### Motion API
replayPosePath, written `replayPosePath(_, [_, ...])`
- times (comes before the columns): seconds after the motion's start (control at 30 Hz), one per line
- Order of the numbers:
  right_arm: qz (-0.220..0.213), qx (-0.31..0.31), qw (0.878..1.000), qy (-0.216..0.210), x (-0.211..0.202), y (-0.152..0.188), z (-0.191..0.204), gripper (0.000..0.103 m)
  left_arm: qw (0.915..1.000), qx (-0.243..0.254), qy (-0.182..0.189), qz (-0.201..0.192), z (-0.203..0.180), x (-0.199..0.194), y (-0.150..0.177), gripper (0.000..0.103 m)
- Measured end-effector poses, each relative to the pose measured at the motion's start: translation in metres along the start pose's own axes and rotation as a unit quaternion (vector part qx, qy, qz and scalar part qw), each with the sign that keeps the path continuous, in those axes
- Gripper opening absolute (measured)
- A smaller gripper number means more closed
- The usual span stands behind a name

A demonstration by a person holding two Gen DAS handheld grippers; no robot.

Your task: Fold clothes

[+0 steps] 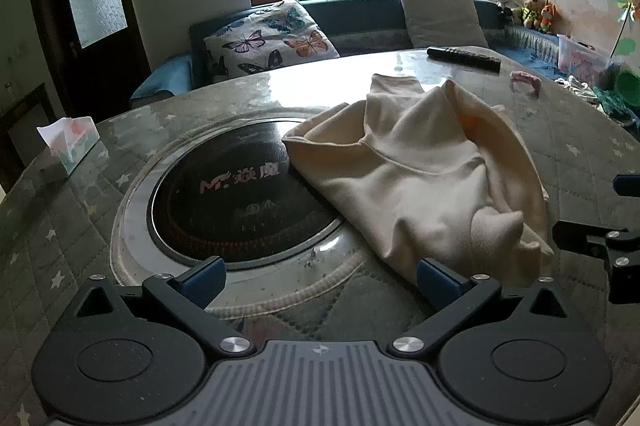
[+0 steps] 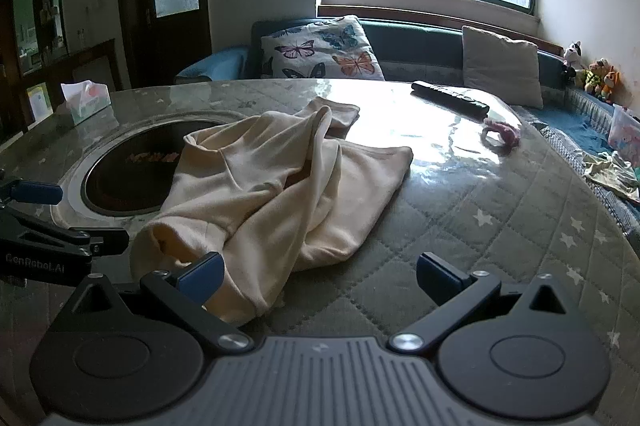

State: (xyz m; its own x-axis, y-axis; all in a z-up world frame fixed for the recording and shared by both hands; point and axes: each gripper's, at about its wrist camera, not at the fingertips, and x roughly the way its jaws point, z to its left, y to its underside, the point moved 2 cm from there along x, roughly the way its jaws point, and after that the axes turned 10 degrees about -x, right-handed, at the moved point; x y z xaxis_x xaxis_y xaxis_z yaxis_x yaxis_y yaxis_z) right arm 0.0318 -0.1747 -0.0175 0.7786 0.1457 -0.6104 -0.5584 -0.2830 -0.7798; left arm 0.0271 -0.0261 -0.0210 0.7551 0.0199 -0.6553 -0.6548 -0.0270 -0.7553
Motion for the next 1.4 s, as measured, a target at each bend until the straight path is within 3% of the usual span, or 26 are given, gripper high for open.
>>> replayPosePath(0.67, [0.008, -0.008, 1.000, -0.009, -0.007, 0.015, 0.016, 0.103, 0.9997, 0.017, -0.007, 0.013, -0.003, -0.007, 0.012, 0.103])
replayPosePath(1.07, [0.004, -0.009, 1.000, -0.015, -0.005, 0.017, 0.004, 0.103, 0.9998, 0.016, -0.010, 0.012, -0.003, -0.003, 0.006, 0.103])
replayPosePath(1.4, [-0.009, -0.019, 1.000, -0.015, -0.012, 0.010, -0.044, 0.103, 0.9998, 0.009, -0.020, -0.003, 0.004, 0.009, -0.020, 0.103])
